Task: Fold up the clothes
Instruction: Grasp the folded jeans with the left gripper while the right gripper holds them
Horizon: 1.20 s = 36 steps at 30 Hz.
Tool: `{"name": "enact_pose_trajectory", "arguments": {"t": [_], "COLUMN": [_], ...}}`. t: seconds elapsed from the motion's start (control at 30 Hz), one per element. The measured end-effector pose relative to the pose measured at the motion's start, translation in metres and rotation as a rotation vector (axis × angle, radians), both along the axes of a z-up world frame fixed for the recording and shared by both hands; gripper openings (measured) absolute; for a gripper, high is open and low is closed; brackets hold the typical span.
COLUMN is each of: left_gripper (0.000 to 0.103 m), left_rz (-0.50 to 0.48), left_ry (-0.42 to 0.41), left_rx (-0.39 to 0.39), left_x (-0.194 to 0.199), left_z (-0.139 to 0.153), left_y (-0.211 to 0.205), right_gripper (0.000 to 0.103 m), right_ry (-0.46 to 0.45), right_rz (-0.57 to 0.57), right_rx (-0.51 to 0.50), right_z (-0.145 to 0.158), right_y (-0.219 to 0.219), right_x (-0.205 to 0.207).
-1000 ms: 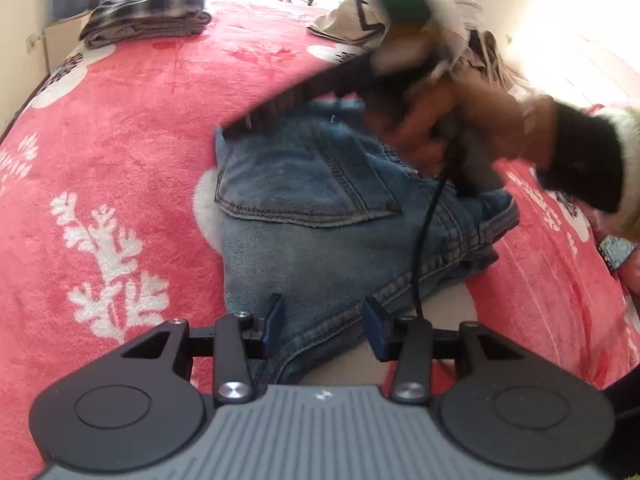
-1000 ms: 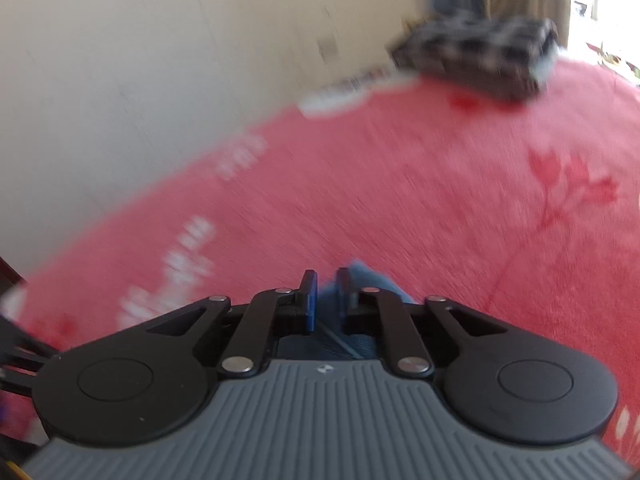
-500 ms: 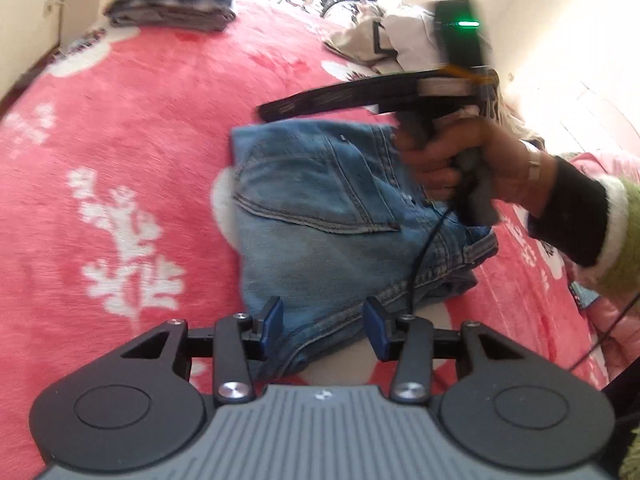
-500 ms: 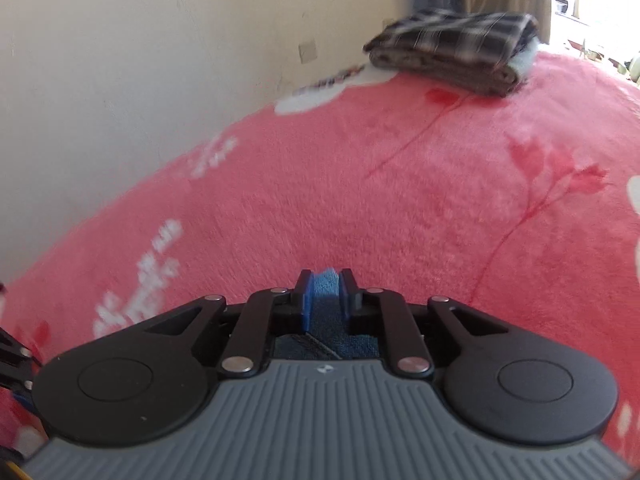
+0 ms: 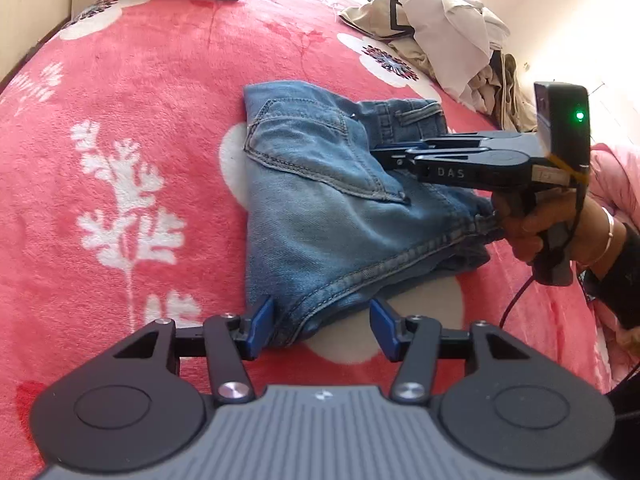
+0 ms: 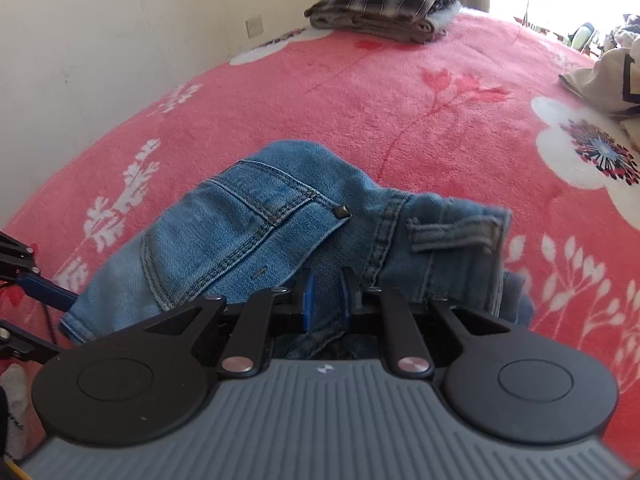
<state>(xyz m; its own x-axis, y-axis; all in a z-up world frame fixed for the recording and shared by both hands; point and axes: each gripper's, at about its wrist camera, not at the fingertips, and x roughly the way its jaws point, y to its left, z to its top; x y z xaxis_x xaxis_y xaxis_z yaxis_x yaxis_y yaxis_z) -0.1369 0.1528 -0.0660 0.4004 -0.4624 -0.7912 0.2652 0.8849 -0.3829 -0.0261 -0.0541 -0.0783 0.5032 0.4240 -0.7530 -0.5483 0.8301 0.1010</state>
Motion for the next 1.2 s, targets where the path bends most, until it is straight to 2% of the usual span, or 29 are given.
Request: {"name": "enact_pose_trajectory", "arguments": {"t": [0.2, 0.33, 0.4, 0.5, 0.53, 0.6, 0.7, 0.83, 0.93, 1.03, 1.2], "left_gripper": [0.051, 0.051, 0.051, 0.051, 0.051, 0.051, 0.05, 0.05, 0.05, 0.051, 0.052], "left_rz": [-0.008, -0.001, -0.001, -0.019, -0.027, -0.041, -0.064, -0.071, -0.068, -0.058, -0.042], "left_ry": [-0.019, -0.098, -0.13, -0.156, -0.163, -0.169, -0.211, -0.259, -0.218, -0.213, -0.21], "left_rx": [0.025, 0.052, 0.048, 0.031, 0.022, 0.015, 0.04, 0.128, 0.169, 0.2, 0.221], "left_x": [-0.002, 0.005, 0.015, 0.04, 0.049, 0.064, 0.084, 0.108, 0.116, 0.112, 0.109], "left_z": [0.014, 0.035, 0.042, 0.045, 0.046, 0.046, 0.05, 0.044, 0.026, 0.014, 0.015], "left_y": [0.008, 0.014, 0.011, -0.003, -0.008, -0.017, -0.035, -0.057, -0.068, -0.073, -0.076], "right_gripper": [0.011, 0.012, 0.012, 0.01, 0.01, 0.01, 0.011, 0.011, 0.011, 0.01, 0.01], "right_ry": [-0.019, -0.064, -0.054, 0.008, -0.023, -0.057, -0.078, -0.167, -0.194, -0.141, -0.11], "right_rz": [-0.049, -0.117, -0.144, -0.175, -0.17, -0.143, -0.122, -0.139, -0.168, -0.216, -0.254], "right_rx": [0.069, 0.17, 0.162, 0.068, 0.068, 0.027, 0.006, 0.073, 0.071, 0.037, 0.086], "right_z": [0.036, 0.067, 0.062, 0.016, 0.007, 0.012, 0.035, 0.061, 0.045, 0.007, 0.023], "right_y": [-0.02, -0.059, -0.068, -0.069, -0.068, -0.06, -0.058, -0.056, -0.05, -0.057, -0.064], "right_x": [-0.009, -0.038, -0.05, -0.055, -0.058, -0.059, -0.054, -0.032, -0.008, 0.012, 0.01]}}
